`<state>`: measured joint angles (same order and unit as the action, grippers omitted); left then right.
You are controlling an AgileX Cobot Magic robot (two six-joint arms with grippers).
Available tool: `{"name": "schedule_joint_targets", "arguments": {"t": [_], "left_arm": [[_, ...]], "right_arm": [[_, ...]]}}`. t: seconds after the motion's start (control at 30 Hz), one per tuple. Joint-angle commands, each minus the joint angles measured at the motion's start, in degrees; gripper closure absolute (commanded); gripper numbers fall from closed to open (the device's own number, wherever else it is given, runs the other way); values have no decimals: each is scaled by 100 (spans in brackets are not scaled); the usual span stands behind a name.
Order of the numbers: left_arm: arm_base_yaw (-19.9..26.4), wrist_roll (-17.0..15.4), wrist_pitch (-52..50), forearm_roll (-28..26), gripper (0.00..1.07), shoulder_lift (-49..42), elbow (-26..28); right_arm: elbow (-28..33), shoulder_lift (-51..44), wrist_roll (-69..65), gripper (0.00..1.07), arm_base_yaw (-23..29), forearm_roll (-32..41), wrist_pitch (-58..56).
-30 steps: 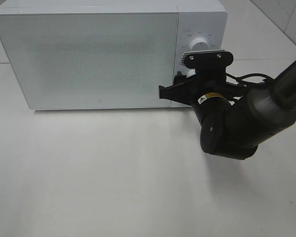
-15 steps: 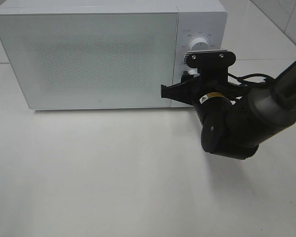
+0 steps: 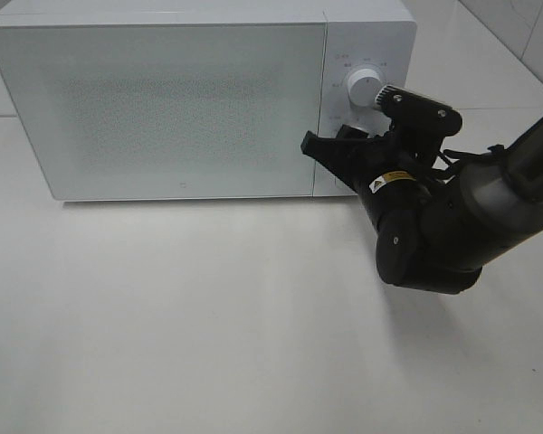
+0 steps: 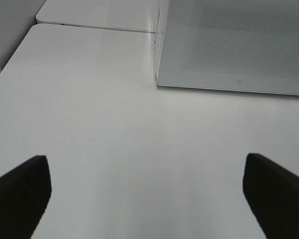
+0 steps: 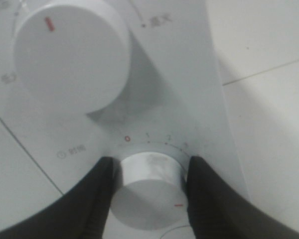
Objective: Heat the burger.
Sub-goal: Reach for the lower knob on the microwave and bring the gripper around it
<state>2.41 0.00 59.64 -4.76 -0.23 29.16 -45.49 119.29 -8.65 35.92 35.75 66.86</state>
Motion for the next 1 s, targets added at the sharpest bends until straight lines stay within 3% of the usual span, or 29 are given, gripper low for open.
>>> {"name": "schedule_joint_targets", "arguments": {"t": [0.03, 0.17, 0.53, 1.0], "left_arm": [[23, 0, -40, -29, 7, -120, -23], [23, 0, -40, -29, 7, -120, -23], [23, 0, -40, -29, 7, -120, -23], [23, 0, -40, -29, 7, -120, -23]], "right_arm": [[-115, -40, -1937, 107, 63, -1163, 201], [-115, -40, -3627, 107, 63, -1518, 201], [-109, -40, -6549, 107, 63, -1690, 264], [-109, -40, -7471, 107, 63, -1707, 544]]}}
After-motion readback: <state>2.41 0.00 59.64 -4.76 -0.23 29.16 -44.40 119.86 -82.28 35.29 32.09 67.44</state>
